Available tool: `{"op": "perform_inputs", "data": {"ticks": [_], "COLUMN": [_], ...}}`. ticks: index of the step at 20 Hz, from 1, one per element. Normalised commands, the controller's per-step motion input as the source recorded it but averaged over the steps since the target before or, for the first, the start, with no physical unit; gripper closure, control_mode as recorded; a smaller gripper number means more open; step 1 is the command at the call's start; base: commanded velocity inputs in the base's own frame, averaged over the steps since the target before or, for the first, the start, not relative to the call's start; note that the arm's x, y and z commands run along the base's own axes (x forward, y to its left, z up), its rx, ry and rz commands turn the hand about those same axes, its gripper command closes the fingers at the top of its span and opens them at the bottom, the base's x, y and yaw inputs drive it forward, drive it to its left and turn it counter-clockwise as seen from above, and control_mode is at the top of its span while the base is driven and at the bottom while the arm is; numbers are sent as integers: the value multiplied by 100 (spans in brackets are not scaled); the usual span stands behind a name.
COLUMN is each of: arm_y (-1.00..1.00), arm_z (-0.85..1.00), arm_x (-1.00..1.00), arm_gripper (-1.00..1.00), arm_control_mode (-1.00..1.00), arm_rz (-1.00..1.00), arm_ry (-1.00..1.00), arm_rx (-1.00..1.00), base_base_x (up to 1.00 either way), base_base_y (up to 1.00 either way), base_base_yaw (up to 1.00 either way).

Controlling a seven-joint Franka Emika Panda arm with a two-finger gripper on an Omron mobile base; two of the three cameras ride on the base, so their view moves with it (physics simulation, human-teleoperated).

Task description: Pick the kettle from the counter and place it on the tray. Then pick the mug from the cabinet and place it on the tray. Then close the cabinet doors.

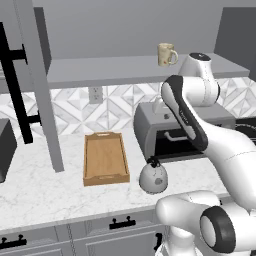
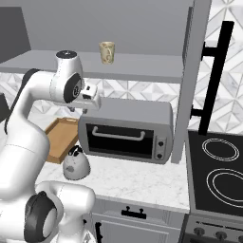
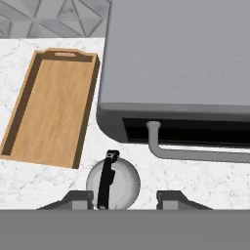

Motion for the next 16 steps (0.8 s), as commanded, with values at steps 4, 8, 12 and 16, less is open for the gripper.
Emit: {"op": "perform_inputs", "data": {"ticks": [4,8,12,16], "arm_y": [0,2,20,33], "arm_z": [-4,-14,-22,-44], "arm_x": [-11,-52,-49,-39], "arm_gripper": [-100,-100,-100,-100], "arm_control_mode": [-100,-100,-100,-100], "arm_rz": [0,6,0,0], "arm_ry": [0,-4,-1,0], "arm_rx": [0,0,0,0], "base_base_x": [0,0,0,0], "base_base_y": [0,0,0,0], "base_base_yaw": [0,0,0,0]}}
